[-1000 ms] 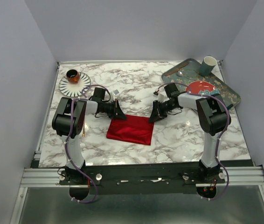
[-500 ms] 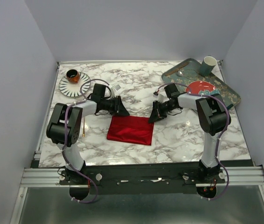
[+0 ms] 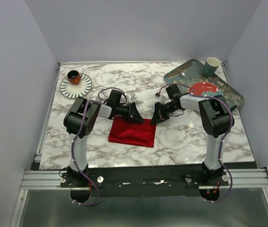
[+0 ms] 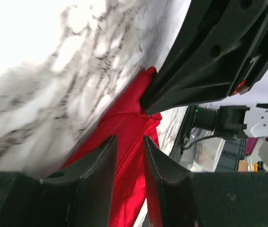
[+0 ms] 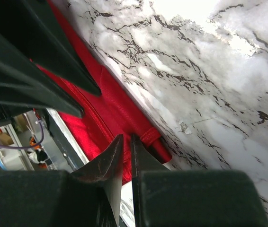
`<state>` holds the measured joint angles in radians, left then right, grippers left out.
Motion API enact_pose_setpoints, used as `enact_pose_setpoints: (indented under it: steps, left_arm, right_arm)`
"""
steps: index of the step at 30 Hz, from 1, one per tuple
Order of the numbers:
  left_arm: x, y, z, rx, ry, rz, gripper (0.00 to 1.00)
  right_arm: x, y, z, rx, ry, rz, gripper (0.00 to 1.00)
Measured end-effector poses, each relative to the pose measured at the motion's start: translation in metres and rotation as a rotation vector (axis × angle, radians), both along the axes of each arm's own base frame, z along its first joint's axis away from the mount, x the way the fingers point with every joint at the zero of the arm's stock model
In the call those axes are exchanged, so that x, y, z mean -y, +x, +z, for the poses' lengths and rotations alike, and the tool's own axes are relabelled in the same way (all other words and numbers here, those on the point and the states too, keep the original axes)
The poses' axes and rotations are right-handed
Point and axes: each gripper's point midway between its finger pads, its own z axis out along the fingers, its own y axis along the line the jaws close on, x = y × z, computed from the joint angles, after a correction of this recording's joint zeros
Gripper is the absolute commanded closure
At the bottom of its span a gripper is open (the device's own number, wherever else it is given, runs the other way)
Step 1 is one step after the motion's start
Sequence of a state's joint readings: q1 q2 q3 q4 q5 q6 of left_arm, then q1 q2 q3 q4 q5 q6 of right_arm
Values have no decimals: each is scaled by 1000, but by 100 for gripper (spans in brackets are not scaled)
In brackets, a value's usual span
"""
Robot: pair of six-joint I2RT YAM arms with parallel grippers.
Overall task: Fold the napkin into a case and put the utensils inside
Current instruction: Smooth out the 2/3-rectangle-folded napkin at the center of the board.
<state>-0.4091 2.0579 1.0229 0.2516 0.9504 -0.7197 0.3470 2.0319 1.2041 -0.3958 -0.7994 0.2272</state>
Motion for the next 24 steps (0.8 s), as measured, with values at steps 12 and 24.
enact_pose_setpoints:
  steps: [12,24]
  left_arm:
    - [-64,22,4,-46,-86,87,46]
    - [-117,24,20,45,11,93,90]
  right_arm:
    - [2,2,0,31,-53,7,81]
    - [4,7,1,80,-77,34,82]
